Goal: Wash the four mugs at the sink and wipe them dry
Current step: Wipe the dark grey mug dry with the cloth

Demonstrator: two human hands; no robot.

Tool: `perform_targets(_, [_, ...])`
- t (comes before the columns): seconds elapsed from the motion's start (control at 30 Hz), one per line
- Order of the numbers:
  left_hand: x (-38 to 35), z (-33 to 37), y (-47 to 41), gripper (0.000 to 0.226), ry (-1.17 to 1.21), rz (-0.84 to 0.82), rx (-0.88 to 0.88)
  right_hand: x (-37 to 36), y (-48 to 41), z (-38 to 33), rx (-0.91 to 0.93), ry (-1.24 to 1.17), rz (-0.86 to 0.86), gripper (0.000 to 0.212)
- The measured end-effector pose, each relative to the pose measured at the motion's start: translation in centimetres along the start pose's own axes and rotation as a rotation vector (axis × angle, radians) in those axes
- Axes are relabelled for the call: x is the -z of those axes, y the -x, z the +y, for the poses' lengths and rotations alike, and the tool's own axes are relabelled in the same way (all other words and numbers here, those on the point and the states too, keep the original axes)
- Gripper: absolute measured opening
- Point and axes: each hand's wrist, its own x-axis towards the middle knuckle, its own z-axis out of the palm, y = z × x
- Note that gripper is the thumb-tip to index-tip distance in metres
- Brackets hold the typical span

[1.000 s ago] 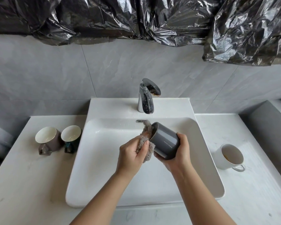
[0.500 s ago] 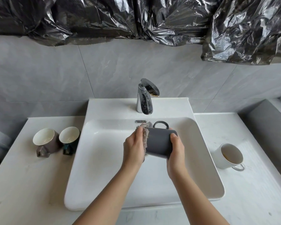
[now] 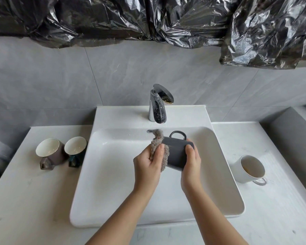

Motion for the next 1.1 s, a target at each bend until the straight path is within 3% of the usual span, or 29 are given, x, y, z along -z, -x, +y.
perform_targets(0.1, [0.3, -0.2, 0.3, 0.031, -0.055, -0.059, -0.15, -0.1, -0.1, -0.5, -0.171, -0.193, 0.062, 0.027])
perform_targets(0.23, [1.2, -1.0, 0.1, 0.032, -0.154, -0.136, -0.346, 0.3, -0.7, -1.7, -0.376, -0.381, 0.097, 0.025])
perform_targets(0.47, [2.4, -2.6, -1.1, 0.025, -0.298, -0.209, -0.48, 1.7, -0.9, -2.1, -0.415, -0.436, 0.072, 0.024])
perform_targets(0.53, [2.0, -2.4, -1.3, 0.034, -0.315, -0.206, -0.327, 1.9, -0.7, -2.0, -0.408, -0.442, 0.052, 0.026])
perform_targets(0.6, [1.6, -1.2, -1.5, 0.047, -0.131, -0.148, 0.023, 2.1, -0.6, -2.0, -0.398, -0.468, 0.045, 0.025])
perform_targets(0.67, [1.6, -0.3, -2.2, 0.045, 0.077, -0.025, 0.358, 2.5, -0.8, -2.0, -0.384, -0.5, 0.038, 0.023])
perform_targets(0.77, [1.4, 0.9, -3.1, 0.04, 0.319, -0.068, 0.598, 2.6, -0.9, -1.6, -0.369, -0.49, -0.02, 0.021])
perform_targets(0.83, [0.9, 1.3, -3.1, 0.04, 0.361, -0.143, 0.643, 2.3, -0.8, -1.5, -0.344, -0.41, -0.107, 0.023])
perform_targets(1.1, [2.7, 1.1, -3.8, 0.046, 0.127, -0.345, 0.626, 3.2, -1.6, -0.6, -0.178, 0.016, -0.431, 0.038])
